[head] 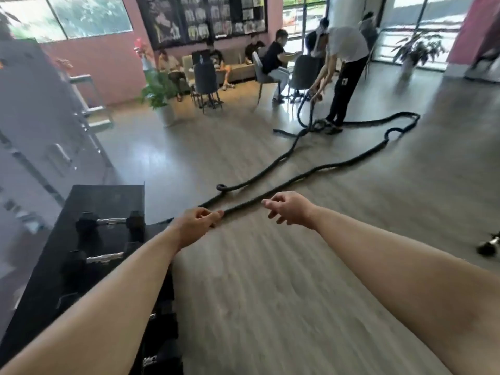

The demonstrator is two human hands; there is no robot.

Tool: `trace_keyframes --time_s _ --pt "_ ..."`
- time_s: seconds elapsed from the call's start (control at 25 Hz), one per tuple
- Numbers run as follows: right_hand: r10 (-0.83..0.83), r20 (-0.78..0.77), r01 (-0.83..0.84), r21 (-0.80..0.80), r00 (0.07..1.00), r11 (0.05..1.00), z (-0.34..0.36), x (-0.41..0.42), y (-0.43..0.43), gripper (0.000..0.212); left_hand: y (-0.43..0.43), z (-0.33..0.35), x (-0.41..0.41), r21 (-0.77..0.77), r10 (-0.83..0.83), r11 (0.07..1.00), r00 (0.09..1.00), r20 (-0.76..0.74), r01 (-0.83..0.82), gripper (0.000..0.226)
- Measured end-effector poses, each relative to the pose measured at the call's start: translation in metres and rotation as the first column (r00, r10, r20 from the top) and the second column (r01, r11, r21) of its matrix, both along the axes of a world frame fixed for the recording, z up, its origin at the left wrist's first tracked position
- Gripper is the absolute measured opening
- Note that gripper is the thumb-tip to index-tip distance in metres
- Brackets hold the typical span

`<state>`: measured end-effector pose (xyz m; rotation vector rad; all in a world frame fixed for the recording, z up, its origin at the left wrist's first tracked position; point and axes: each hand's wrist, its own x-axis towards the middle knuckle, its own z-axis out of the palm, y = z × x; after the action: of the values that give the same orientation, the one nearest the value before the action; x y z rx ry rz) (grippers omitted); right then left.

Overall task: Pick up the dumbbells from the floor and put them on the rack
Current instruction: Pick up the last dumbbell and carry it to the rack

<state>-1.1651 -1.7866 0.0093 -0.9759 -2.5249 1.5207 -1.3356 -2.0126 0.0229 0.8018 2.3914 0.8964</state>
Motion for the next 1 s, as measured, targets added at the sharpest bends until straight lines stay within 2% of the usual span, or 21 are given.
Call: trace_keyframes --time_s 0.08,0.28,0.44,0.56,0.68,0.8,1.0 --pt "-0.067 0.019 0.067 0.009 0.998 0.998 -0.010 0.048 0.058 0.032 0.064 -0.010 0.029 -0.020 -0.066 0.998 0.998 -0.010 0.066 0.069" --pt "-0.245 0.077 0.248 -0.030 0.966 0.968 -0.031 0.174 0.210 0.032 0.227 -0.036 0.116 -0.036 -0.187 0.981 0.979 0.078 0.190 0.050" --pt "-0.422 0.098 0.428 -0.057 0.901 0.902 -0.038 0.291 0.325 0.033 0.373 -0.046 0.201 -0.047 -0.342 0.936 0.934 0.109 0.348 0.053" --pt "-0.570 0.084 0.576 -0.086 0.818 0.813 -0.044 0.368 0.387 0.035 0.469 -0.047 0.255 -0.067 -0.442 0.890 0.889 0.115 0.451 0.062" --pt "-0.682 0.088 0.687 -0.108 0.726 0.718 -0.056 0.432 0.429 0.034 0.552 -0.051 0.302 -0.060 -0.502 0.856 0.853 0.143 0.514 0.048" --pt "-0.764 0.143 0.777 -0.106 0.630 0.621 -0.077 0.488 0.472 0.037 0.630 -0.078 0.349 -0.085 -0.578 0.796 0.794 0.189 0.599 0.045" --pt "-0.864 0.175 0.882 -0.087 0.471 0.463 -0.089 0.560 0.563 0.041 0.752 -0.127 0.414 -0.131 -0.675 0.678 0.683 0.281 0.724 0.055"
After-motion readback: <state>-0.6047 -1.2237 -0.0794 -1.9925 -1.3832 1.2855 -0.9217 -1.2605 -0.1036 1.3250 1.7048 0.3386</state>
